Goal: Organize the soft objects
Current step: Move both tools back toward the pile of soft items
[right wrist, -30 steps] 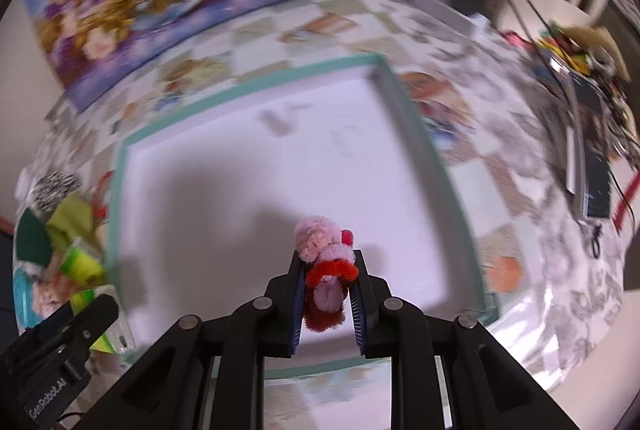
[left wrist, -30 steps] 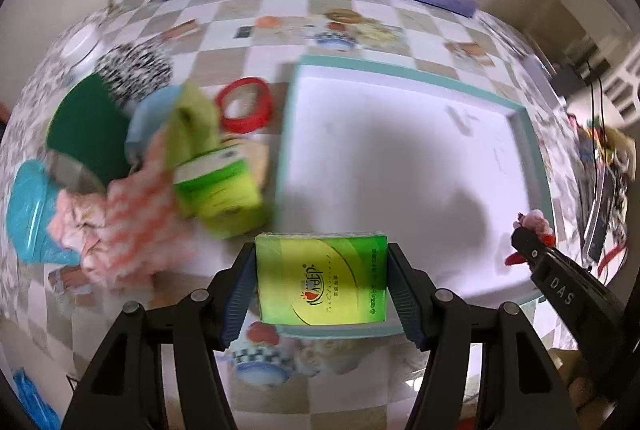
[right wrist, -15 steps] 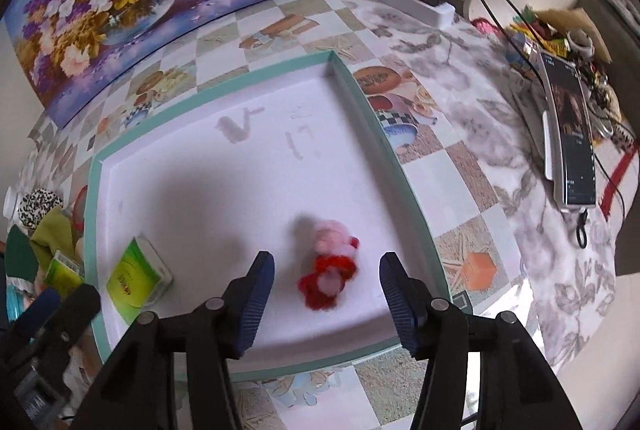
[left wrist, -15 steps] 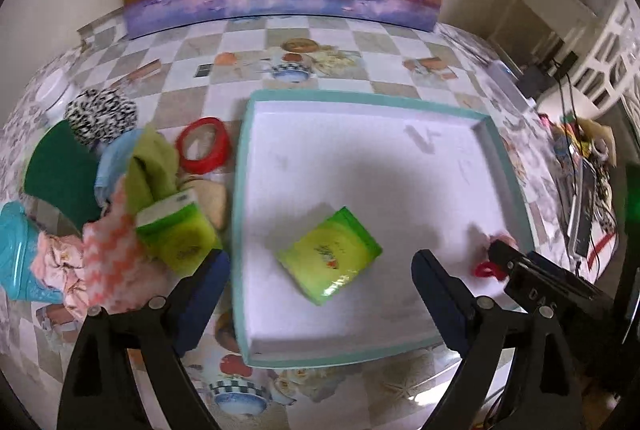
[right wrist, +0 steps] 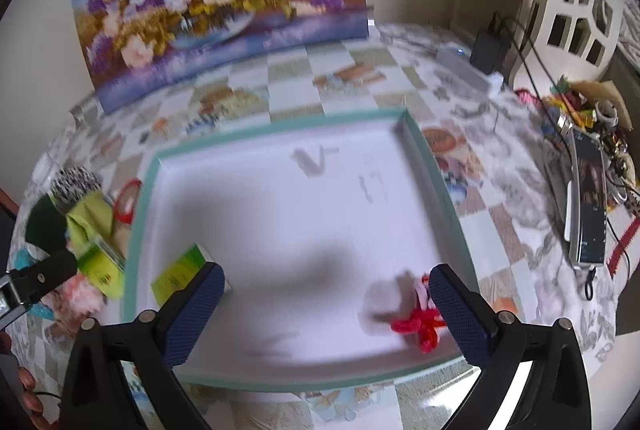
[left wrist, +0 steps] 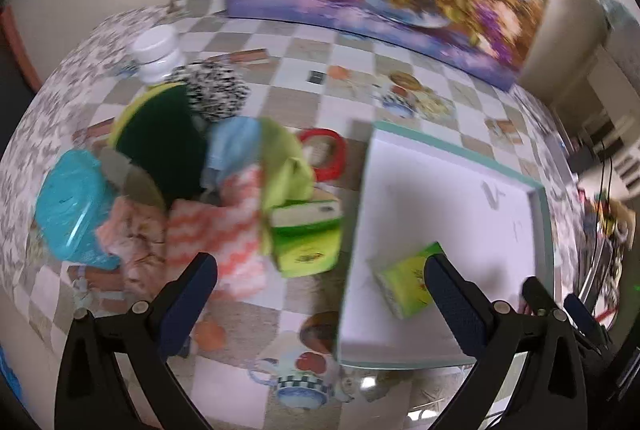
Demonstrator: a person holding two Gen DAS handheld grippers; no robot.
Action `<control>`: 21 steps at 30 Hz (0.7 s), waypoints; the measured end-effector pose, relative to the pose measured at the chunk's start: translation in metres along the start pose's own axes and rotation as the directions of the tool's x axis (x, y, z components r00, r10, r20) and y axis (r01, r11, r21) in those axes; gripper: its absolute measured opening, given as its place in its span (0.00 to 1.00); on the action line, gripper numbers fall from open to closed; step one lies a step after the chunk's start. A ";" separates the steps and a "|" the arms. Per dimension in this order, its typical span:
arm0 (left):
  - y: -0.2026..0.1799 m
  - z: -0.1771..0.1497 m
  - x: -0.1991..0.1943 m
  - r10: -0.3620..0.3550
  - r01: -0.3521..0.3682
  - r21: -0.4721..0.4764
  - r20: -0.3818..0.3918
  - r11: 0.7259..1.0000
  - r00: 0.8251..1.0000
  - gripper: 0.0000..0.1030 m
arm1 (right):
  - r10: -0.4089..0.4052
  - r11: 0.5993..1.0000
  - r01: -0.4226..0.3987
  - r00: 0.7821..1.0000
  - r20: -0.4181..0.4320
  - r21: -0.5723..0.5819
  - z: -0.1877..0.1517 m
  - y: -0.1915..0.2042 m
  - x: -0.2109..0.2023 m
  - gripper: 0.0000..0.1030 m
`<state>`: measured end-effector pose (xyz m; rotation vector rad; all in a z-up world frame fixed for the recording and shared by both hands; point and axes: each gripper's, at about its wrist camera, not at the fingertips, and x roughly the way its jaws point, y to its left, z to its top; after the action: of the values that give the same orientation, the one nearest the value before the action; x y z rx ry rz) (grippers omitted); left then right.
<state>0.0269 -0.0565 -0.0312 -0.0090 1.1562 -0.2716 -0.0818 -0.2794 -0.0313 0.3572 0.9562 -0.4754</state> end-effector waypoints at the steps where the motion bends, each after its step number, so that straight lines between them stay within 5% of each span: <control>1: 0.005 0.001 -0.002 0.003 -0.003 -0.015 0.005 1.000 1.000 1.00 | 0.009 1.000 -0.009 1.000 0.028 0.002 0.003 0.002 -0.008 1.00; 10: 0.029 0.006 -0.014 0.028 -0.025 -0.086 0.038 0.996 0.999 1.00 | -0.002 0.992 0.020 0.989 0.146 -0.122 0.003 0.041 -0.030 1.00; 21: 0.052 0.009 -0.019 0.038 -0.031 -0.154 0.037 0.988 0.999 1.00 | 0.091 0.994 -0.081 0.983 0.160 -0.069 0.008 0.045 -0.040 1.00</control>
<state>0.0386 -0.0035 -0.0180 -0.1291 1.1345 -0.1507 -0.0718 -0.2366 0.0100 0.2973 0.7912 -0.3893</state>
